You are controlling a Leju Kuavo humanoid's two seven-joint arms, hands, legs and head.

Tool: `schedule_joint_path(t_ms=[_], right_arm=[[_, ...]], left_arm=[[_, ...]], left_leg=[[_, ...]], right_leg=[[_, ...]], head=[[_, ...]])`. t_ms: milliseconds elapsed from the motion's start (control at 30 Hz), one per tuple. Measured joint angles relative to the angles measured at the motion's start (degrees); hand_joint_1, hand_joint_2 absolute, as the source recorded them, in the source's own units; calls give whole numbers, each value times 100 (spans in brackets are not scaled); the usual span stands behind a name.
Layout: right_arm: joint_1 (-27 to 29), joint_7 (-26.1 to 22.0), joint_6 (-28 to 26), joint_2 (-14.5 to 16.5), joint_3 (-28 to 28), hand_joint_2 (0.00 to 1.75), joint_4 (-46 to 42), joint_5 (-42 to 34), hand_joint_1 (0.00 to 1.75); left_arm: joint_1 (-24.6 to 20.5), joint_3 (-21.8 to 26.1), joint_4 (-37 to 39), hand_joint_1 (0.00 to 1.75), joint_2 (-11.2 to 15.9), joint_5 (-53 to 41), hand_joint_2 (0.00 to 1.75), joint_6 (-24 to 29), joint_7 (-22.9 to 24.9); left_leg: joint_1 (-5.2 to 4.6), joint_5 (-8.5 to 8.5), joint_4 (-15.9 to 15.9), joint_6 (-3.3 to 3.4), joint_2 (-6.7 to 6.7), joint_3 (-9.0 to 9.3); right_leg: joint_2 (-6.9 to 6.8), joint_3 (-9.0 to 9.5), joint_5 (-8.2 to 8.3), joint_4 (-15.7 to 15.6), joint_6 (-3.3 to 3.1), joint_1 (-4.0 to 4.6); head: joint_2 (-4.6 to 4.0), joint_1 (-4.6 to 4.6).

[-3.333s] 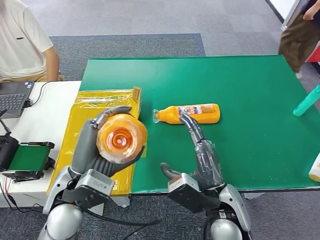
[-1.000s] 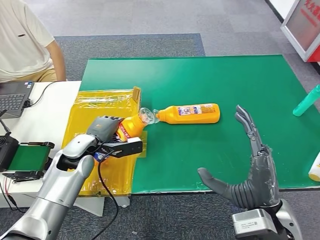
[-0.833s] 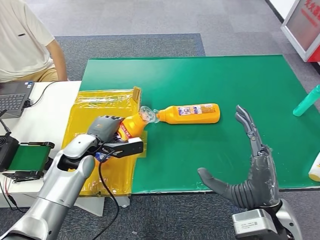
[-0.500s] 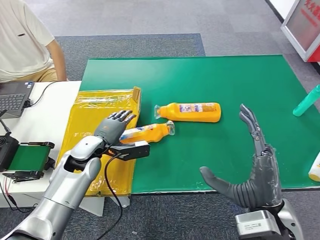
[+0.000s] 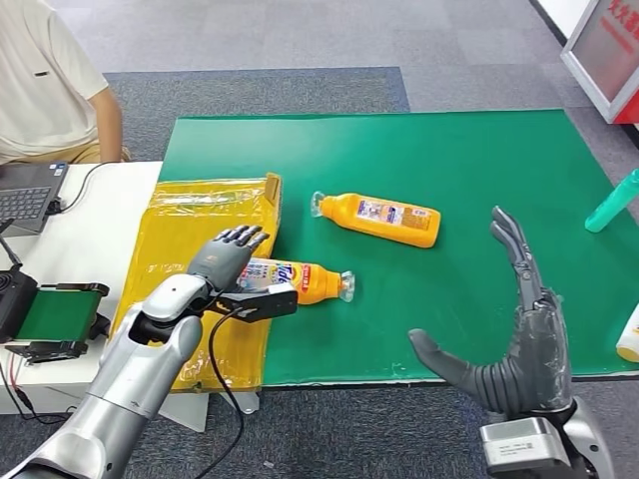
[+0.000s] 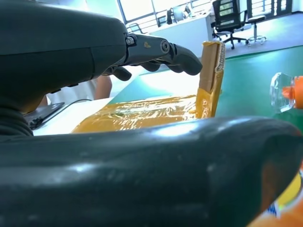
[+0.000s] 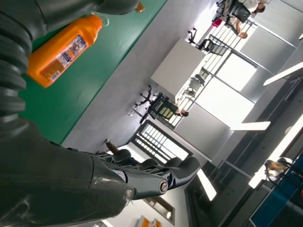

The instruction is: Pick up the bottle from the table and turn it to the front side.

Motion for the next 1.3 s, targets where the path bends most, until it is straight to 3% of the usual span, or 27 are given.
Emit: schedule_joint_path(t_ms=[167, 267, 367, 533, 767, 900, 1133, 1300], right_arm=[[8, -15, 0, 2, -46, 175, -1, 3, 0], [45, -5, -21, 2, -55, 175, -7, 62, 0], [123, 121, 19, 2, -78, 175, -13, 36, 0], [225, 476, 347, 15, -159, 175, -15, -426, 0], [227, 762, 602, 50, -335, 175, 5, -684, 0], [227, 829, 669, 59, -382, 175, 19, -762, 0], [237, 1465, 1189, 56, -474, 175, 182, -1473, 0], [279, 1701, 1245, -131, -506, 175, 454, -1975, 0]], left_arm=[[24, 101, 10, 0, 9, 140, 0, 52, -34], [185, 291, -156, 0, -41, 698, 0, 251, -197], [570, 625, -748, 0, -234, 1840, 0, 323, -372], [1321, 1310, -2076, 0, -699, 4292, 0, -51, -419], [1892, 1805, -3149, 0, -926, 5770, 0, -222, -346], [2029, 1898, -3418, 0, -950, 5982, 175, -244, -321], [2551, 2007, -4067, 0, -869, 7472, 175, -360, 30], [2942, 2016, -4483, 0, -710, 7823, 175, -330, -30]], left_leg=[[0, 0, 0, 0, 0, 0], [0, 0, 0, 0, 0, 1], [0, -3, 0, 3, 0, -1], [-1, -11, 0, 8, 1, -2], [0, -9, 0, 6, 1, -1], [0, -7, 0, 9, 0, -1], [0, -8, 0, 9, 0, -2], [1, -15, 0, 7, 1, 0]], right_leg=[[0, 0, 0, 0, 0, 0], [0, 0, 0, 0, 0, 0], [0, 0, -2, 0, 2, -1], [1, -2, -6, 0, 4, -3], [0, 0, -6, 0, 2, 0], [0, 3, -4, 0, 3, -1], [0, 3, -6, 0, 3, 0], [0, 3, -11, 0, -1, 0]], head=[[-2, 0], [-1, -1], [-1, 0], [-1, 0], [-1, -1], [-1, 1], [-1, -1], [-1, -1]])
